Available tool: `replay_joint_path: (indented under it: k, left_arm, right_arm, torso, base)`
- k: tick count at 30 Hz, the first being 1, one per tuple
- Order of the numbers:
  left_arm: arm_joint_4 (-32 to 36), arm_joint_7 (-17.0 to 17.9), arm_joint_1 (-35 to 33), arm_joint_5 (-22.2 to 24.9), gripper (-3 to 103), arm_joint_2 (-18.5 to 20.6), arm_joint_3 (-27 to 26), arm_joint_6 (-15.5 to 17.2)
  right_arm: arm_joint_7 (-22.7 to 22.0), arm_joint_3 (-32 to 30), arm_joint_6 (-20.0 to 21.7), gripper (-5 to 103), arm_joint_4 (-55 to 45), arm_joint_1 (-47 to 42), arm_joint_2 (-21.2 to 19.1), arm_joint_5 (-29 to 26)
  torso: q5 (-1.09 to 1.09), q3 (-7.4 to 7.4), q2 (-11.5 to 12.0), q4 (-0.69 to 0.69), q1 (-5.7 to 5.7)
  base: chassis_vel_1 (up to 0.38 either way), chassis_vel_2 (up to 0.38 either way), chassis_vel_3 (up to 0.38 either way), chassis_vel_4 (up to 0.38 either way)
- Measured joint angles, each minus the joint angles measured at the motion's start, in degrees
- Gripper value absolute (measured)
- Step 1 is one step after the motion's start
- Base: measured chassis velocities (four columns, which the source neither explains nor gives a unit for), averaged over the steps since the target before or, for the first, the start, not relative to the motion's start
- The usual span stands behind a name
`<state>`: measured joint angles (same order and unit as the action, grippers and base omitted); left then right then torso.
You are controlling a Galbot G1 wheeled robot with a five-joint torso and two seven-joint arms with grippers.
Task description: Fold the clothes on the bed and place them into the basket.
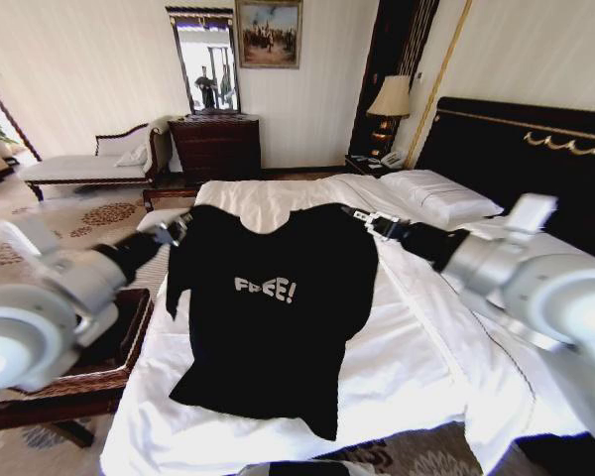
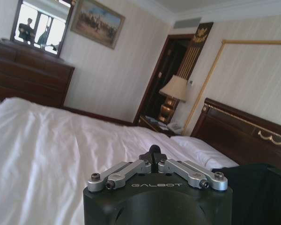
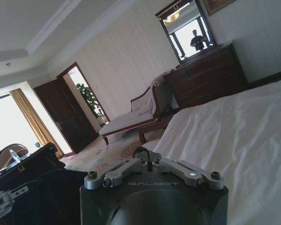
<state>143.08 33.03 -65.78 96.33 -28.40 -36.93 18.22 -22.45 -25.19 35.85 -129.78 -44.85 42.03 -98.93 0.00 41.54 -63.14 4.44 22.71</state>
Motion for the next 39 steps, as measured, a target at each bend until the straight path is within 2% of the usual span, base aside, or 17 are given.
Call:
replay_joint_path:
  k: [1,3,4,5,8,9,11,12,16,18,20,21,26,28,34,37,39]
  left_arm:
    - [0.0,0.0,0.0,0.0,1,0.0,0.0,0.0]
    - [-3.0,-1.4,0.9,-8.3,1,-5.3,9.8,0.1]
    - [-5.0,-1.8,1.4,-10.9,1,-7.1,12.4,0.2]
    - [-5.0,-1.8,1.4,-10.9,1,-7.1,12.4,0.2]
    - [-11.9,-3.4,2.7,-17.7,1,-12.3,17.7,0.2]
    - [-11.9,-3.4,2.7,-17.7,1,-12.3,17.7,0.2]
    - [-18.7,-4.9,2.9,-22.1,1,-16.9,19.8,0.1]
    - [-18.7,-4.9,2.9,-22.1,1,-16.9,19.8,0.1]
    - [-28.2,-6.8,5.2,-27.0,1,-22.7,21.9,-0.6]
    - [-30.1,-7.1,6.5,-27.5,1,-23.6,22.7,-0.7]
    - [-35.6,-7.6,11.4,-28.2,1,-25.8,25.2,-0.9]
    - [-35.6,-7.6,11.4,-28.2,1,-25.8,25.2,-0.9]
    - [-46.2,-8.4,21.0,-28.7,1,-28.5,29.8,-1.1]
    - [-51.2,-9.2,24.7,-30.2,1,-29.7,31.6,-1.6]
    - [-56.9,-9.8,27.5,-32.1,1,-31.3,31.7,-2.3]
    - [-59.0,-9.8,29.0,-32.3,1,-32.0,31.8,-2.3]
    - [-61.8,-10.1,31.0,-32.8,1,-33.1,32.3,-2.5]
  right_arm:
    - [0.0,0.0,0.0,0,0.0,0.0,0.0,0.0]
    - [2.0,6.6,0.1,0,5.8,0.0,3.9,8.1]
    - [2.7,8.7,0.0,0,8.0,0.0,5.0,10.8]
    - [2.7,8.7,0.0,0,8.0,0.0,5.0,10.8]
    - [5.8,14.8,-1.2,0,16.1,0.7,7.7,18.2]
    - [5.8,14.8,-1.2,0,16.1,0.7,7.7,18.2]
    - [8.1,18.7,-3.0,0,23.1,2.4,10.1,23.9]
    - [8.1,18.7,-3.0,0,23.1,2.4,10.1,23.9]
    - [9.3,22.9,-5.4,0,32.5,6.5,13.7,29.9]
    - [9.8,24.3,-5.9,0,34.8,7.7,14.5,31.8]
    - [10.6,27.3,-7.1,0,40.9,10.8,17.0,35.7]
    - [10.6,27.3,-7.1,0,40.9,10.8,17.0,35.7]
    - [11.7,31.5,-9.1,0,50.2,15.6,21.5,40.0]
    - [12.3,34.1,-9.9,0,54.8,19.3,24.7,41.4]
    - [12.4,37.1,-10.1,0,63.1,27.6,30.0,43.1]
    - [13.0,37.9,-10.9,0,67.0,29.6,31.1,44.0]
    - [13.8,38.3,-11.9,0,70.5,30.7,31.9,45.0]
  torso:
    - [0.0,0.0,0.0,0.0,0.0]
    - [0.02,-0.01,0.0,0.04,0.0]
    - [0.02,-0.01,0.0,0.03,-0.01]
    - [0.02,-0.01,0.0,0.03,-0.01]
    - [-0.01,-0.01,0.0,0.02,-0.01]
    - [-0.01,-0.01,0.0,0.02,-0.01]
    - [0.02,0.0,0.0,0.02,0.0]
    - [0.02,0.0,0.0,0.02,0.0]
    - [-0.01,-0.01,0.0,0.01,-0.01]
    - [-0.01,-0.01,0.0,0.02,-0.01]
    - [-0.01,-0.01,0.0,0.0,-0.02]
    - [-0.01,-0.01,0.0,0.0,-0.02]
    - [0.0,0.0,0.0,0.05,0.0]
    - [0.01,0.0,0.0,0.05,0.01]
    - [-0.02,-0.01,0.0,-0.04,-0.02]
    - [-0.02,-0.01,0.0,-0.03,-0.02]
    - [0.0,-0.01,0.0,0.04,-0.01]
  base:
    - [0.0,0.0,0.0,0.0]
    - [0.0,0.0,0.0,0.0]
    - [0.0,0.0,0.0,0.0]
    - [0.0,0.0,0.0,0.0]
    - [0.0,0.0,0.0,0.0]
    - [0.0,0.0,0.0,0.0]
    - [0.0,0.0,0.0,0.0]
    - [0.0,0.0,0.0,0.0]
    - [0.0,0.0,0.0,0.0]
    - [0.0,0.0,0.0,0.0]
    - [0.0,0.0,0.0,0.0]
    - [0.0,0.0,0.0,0.0]
    - [0.0,0.0,0.0,0.0]
    - [0.0,0.0,0.0,0.0]
    - [0.0,0.0,0.0,0.0]
    - [0.0,0.0,0.0,0.0]
    - [0.0,0.0,0.0,0.0]
